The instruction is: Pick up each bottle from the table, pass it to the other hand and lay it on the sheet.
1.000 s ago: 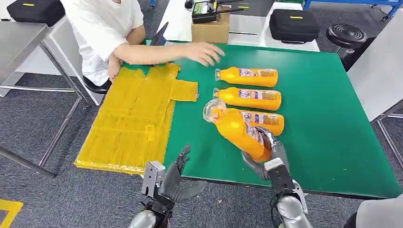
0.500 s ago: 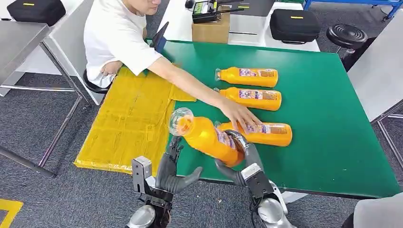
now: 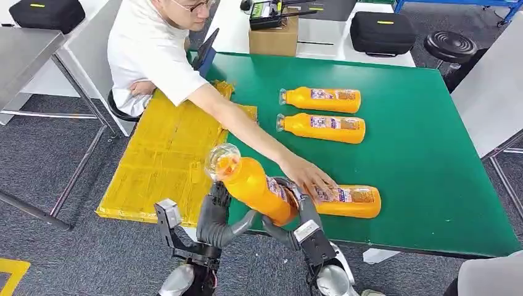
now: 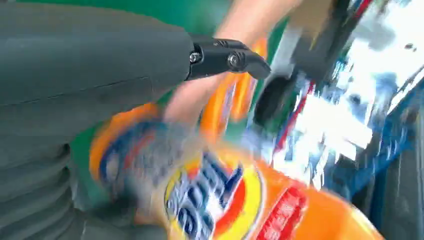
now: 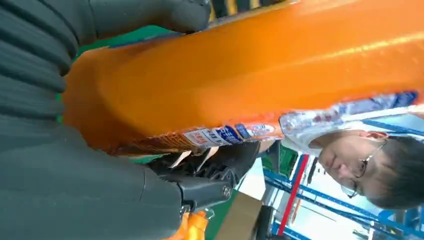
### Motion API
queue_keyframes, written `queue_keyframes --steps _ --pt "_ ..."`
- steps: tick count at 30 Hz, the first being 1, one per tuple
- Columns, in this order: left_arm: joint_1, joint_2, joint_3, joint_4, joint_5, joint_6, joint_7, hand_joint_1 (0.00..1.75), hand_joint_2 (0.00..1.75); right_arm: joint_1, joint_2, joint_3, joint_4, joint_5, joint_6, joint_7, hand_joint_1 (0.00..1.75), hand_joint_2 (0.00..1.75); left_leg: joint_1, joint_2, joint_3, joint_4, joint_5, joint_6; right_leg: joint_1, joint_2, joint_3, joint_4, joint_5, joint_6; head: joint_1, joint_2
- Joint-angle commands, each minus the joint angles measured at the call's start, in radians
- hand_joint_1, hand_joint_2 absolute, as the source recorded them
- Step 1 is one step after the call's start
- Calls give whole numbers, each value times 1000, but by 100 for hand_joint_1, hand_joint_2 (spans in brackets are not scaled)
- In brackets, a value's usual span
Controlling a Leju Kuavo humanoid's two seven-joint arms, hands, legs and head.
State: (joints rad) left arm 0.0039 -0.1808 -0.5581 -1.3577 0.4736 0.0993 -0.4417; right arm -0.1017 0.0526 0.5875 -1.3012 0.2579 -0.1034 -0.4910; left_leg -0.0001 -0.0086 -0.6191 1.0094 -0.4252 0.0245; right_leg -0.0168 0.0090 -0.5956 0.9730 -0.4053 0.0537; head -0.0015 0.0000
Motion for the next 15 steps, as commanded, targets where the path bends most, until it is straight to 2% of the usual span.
queue_keyframes --steps 1,15 --pt "11 77 -72 -60 -6 -137 12 0 175 -39 -8 -16 87 -30 -13 -3 175 175 0 2 4 -1 -1 -1 0 1 3 -1 -1 -2 0 0" --pt "2 64 -63 -2 -40 -106 8 0 175 -30 -1 -39 82 -35 -8 12 175 175 0 1 3 -1 -1 -1 0 0 3 -1 -1 -2 0 0"
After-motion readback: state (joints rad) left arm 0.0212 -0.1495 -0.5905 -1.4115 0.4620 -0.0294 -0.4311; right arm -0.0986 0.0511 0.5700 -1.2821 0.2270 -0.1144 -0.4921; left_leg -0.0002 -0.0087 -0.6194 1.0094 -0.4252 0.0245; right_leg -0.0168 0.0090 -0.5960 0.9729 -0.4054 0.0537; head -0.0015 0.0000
